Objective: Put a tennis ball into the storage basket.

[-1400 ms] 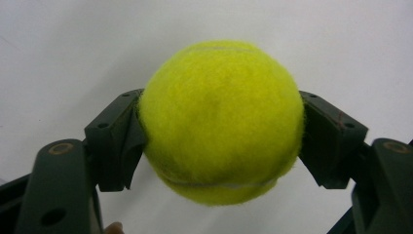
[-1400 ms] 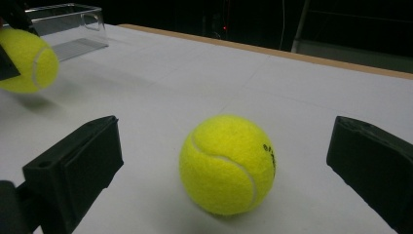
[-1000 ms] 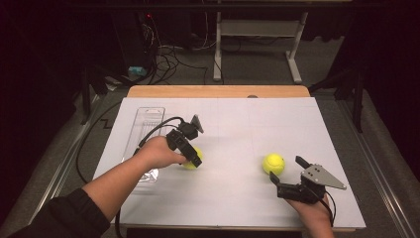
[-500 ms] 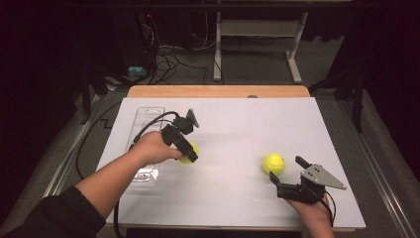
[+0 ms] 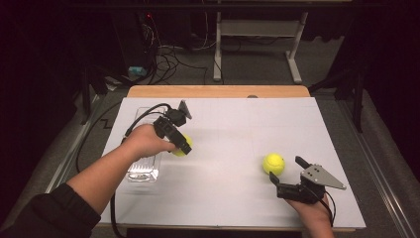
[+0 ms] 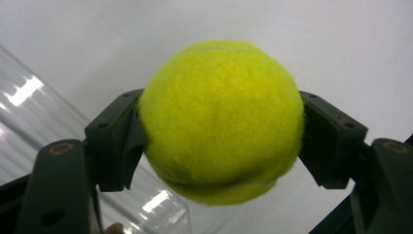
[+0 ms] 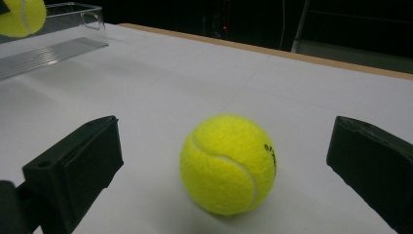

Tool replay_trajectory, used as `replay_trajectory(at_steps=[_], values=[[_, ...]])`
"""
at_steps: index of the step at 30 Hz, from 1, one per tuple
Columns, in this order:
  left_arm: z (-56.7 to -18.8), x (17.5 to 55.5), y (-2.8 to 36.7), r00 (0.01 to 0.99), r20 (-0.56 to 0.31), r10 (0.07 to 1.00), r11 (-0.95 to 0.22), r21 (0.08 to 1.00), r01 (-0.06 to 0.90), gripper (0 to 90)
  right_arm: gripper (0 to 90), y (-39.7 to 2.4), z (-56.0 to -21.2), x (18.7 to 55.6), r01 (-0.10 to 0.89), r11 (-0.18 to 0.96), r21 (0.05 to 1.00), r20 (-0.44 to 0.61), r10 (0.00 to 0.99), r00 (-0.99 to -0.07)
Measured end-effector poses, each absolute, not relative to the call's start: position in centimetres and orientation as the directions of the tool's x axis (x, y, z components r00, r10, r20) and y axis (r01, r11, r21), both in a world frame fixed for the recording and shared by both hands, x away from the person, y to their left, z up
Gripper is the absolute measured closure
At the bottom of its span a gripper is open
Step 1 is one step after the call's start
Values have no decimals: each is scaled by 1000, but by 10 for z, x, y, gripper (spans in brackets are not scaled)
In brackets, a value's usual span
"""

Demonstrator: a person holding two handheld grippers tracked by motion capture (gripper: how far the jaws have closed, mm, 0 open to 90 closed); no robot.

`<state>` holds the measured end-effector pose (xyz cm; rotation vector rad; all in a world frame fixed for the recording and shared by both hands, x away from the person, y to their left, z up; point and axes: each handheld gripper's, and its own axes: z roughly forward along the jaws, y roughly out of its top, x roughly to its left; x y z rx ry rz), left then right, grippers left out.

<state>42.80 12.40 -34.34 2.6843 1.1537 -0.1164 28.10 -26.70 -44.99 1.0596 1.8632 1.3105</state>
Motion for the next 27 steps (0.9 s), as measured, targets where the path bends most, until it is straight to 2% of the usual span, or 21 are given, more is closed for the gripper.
replay_trajectory(at_steps=[27], values=[[-325, 445, 179, 602, -147, 785, -582, 157, 798, 270, 0, -267, -450, 281, 261, 186, 947, -37, 873, -486]])
